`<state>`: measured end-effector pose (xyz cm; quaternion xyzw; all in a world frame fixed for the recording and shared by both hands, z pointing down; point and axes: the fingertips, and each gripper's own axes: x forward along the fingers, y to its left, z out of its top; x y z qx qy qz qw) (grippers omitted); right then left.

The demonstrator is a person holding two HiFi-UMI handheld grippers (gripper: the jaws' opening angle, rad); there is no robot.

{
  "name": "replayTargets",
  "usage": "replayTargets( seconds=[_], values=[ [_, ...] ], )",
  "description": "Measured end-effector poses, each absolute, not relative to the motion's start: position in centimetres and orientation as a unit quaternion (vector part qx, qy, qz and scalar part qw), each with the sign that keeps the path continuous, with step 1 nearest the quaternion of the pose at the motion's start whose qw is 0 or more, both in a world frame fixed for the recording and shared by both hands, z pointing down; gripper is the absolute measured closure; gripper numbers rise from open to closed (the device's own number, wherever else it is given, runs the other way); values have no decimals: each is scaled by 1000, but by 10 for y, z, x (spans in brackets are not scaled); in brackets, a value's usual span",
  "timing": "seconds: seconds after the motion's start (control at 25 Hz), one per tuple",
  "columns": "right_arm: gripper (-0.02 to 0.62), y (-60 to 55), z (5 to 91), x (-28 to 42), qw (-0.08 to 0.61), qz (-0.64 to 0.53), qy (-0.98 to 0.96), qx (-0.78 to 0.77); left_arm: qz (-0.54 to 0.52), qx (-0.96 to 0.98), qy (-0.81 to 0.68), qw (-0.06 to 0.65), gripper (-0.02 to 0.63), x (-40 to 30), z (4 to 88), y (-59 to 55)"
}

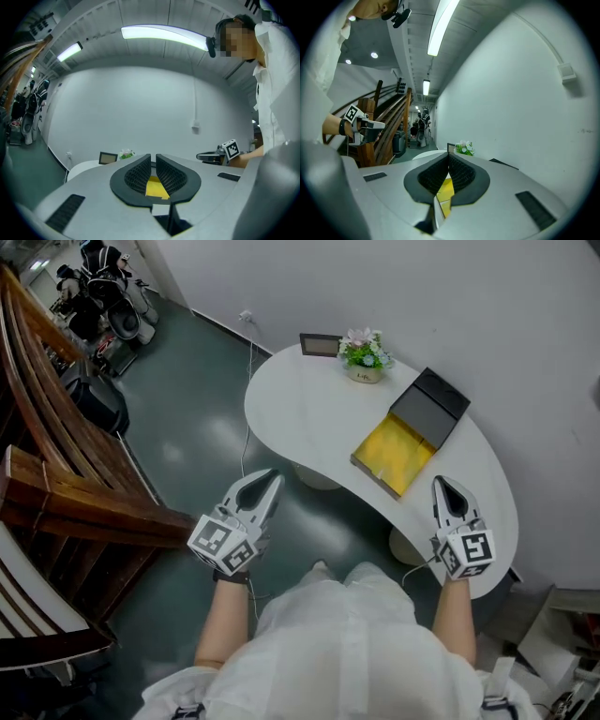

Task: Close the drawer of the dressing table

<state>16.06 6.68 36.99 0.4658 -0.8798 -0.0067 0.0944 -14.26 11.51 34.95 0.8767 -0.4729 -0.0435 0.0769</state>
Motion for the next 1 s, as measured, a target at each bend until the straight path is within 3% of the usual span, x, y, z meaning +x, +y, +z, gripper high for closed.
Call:
replayTargets(
  seconds=[0.6, 1.0],
  values=[
    [586, 16, 397, 140, 140, 10, -875, 463, -36, 897, -429, 104, 561, -133, 374, 37],
    [586, -37, 394, 159, 136, 13, -865, 483, -22, 919, -382, 98, 561, -87, 361, -44]
  ],
)
